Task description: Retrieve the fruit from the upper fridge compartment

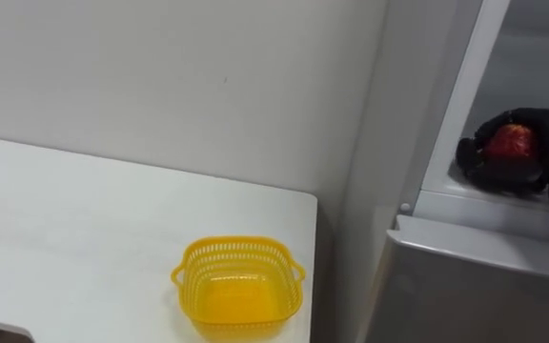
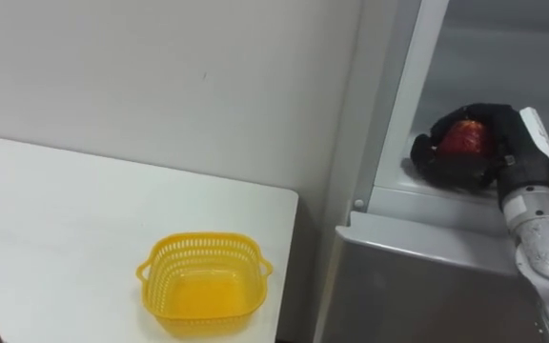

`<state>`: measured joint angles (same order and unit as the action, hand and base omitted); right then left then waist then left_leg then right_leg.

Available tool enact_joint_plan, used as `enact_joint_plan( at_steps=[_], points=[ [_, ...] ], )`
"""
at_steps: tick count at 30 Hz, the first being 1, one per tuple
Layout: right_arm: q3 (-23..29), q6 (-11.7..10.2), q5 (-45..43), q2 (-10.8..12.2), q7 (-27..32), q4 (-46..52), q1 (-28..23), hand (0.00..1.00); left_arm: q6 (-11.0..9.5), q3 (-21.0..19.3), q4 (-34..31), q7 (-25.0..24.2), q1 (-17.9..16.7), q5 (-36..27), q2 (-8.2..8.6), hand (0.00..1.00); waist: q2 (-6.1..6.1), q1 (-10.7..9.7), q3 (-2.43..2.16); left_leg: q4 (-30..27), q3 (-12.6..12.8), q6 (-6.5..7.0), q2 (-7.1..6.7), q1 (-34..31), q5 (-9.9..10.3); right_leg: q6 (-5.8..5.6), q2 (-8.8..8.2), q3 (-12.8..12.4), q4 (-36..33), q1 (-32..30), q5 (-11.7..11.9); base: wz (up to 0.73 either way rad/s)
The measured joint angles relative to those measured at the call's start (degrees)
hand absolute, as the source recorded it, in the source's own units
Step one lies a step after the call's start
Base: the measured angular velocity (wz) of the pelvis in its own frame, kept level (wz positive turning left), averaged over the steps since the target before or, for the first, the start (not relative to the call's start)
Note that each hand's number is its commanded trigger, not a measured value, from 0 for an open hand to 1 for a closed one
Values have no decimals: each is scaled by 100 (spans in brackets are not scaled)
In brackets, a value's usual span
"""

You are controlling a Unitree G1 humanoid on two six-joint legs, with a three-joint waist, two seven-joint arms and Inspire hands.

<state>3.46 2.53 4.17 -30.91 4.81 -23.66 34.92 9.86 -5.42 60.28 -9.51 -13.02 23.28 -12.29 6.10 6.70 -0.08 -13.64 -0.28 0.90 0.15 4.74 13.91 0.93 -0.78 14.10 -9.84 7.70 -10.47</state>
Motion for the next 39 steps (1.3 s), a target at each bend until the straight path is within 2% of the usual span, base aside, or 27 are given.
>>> enact_joint_plan(
  at_steps=[14, 23, 30, 32, 34, 39],
  points=[
    [-10, -13, 30, 5, 172, 248, -2, 100, -77, 1, 0, 59, -30, -10, -3, 0, -68, -4, 18, 24, 6, 1, 0, -14, -1, 0, 1, 0, 2, -31, 0, 0],
    [-35, -13, 37, 19, 289, 465, -33, 100, -284, -1, 0, 76, -63, -7, -3, 0, -107, -21, -6, 17, 5, 0, -1, -1, -4, 0, 4, 1, 8, -41, 0, 0],
    [6, -14, -201, 59, 681, 1760, -660, 100, -290, 7, 7, 316, -186, -10, 16, 0, -106, -100, -14, 11, 12, 0, 2, 17, -4, 0, 15, -57, 15, -26, 0, -1],
    [6, -13, -340, 116, 761, 2026, -770, 100, -298, -4, 22, 347, -195, -10, 16, 0, -126, -92, -12, 17, 48, 0, 6, 56, -4, 0, 24, -120, 15, -13, 0, -11],
    [12, -14, -665, 271, 836, 2374, -851, 100, -318, -6, 32, 408, -198, -9, 44, 0, -200, -174, 0, 34, 83, 0, 6, 79, -4, -1, 15, -110, 15, 29, 0, -3],
    [22, -58, -709, 339, 902, 3230, -1061, 100, -325, -122, 37, 393, -178, -3, 53, 0, -260, -181, -14, 147, 116, 0, 7, 94, -4, -1, 20, -139, 7, -3, 0, -3]
  ],
)
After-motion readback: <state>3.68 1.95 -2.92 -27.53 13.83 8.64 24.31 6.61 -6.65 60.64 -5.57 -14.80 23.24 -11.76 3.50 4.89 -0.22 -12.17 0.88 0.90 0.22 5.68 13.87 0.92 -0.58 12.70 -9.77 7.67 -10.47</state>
